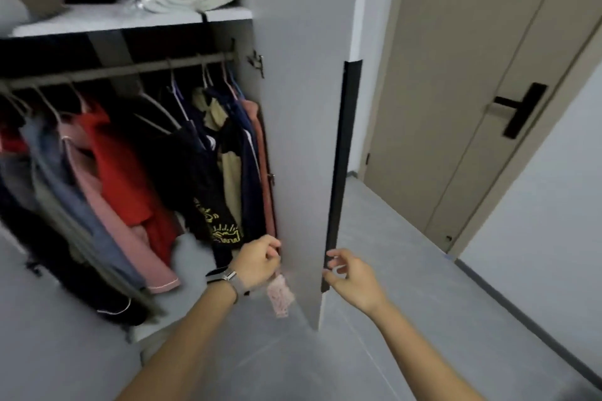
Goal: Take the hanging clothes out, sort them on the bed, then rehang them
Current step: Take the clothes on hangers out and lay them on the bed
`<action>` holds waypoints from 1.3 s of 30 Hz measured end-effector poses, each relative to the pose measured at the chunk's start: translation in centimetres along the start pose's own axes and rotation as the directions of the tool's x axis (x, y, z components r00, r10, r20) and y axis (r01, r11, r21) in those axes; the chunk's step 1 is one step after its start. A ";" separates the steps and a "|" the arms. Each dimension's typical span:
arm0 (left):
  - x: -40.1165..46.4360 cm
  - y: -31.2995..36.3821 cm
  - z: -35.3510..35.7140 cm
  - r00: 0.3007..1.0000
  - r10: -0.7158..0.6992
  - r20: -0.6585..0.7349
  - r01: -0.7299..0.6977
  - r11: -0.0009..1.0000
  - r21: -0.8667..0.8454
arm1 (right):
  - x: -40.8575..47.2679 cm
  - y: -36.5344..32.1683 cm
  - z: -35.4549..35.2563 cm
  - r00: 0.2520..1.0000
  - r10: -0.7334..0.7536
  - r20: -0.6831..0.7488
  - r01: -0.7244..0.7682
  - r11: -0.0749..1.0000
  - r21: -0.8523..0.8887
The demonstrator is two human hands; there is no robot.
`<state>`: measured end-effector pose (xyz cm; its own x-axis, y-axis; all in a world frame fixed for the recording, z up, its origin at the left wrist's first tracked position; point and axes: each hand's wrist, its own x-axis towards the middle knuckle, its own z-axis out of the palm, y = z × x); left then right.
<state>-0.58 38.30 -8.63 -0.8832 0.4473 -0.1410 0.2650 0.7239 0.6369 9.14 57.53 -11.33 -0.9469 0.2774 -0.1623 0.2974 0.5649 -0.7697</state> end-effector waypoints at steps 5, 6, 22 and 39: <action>1.7 -4.2 -5.1 0.964 -0.175 -0.200 0.147 0.978 -0.145 | 8.5 -6.0 3.6 0.969 -0.179 0.170 0.180 0.984 0.007; 1.9 -4.9 -6.1 0.955 -0.212 -0.209 0.170 0.964 -0.203 | 10.1 -7.1 4.3 0.955 -0.211 0.208 0.213 0.977 0.015; 12.5 -22.8 -21.7 0.866 -0.394 -0.309 0.244 0.871 -0.426 | 31.0 -26.4 21.9 0.822 -0.418 0.386 0.403 0.907 0.123; 23.2 -27.7 -33.2 0.352 -0.319 -0.880 0.102 0.948 -0.303 | 45.4 -39.0 24.3 0.893 -0.155 0.422 -0.002 0.937 0.348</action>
<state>-41.29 11.20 -4.38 -0.7359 -0.5357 0.4140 0.0441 0.5723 0.8189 -48.39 29.24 -3.71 -0.9432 -0.1679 -0.2866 0.2384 0.2586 -0.9361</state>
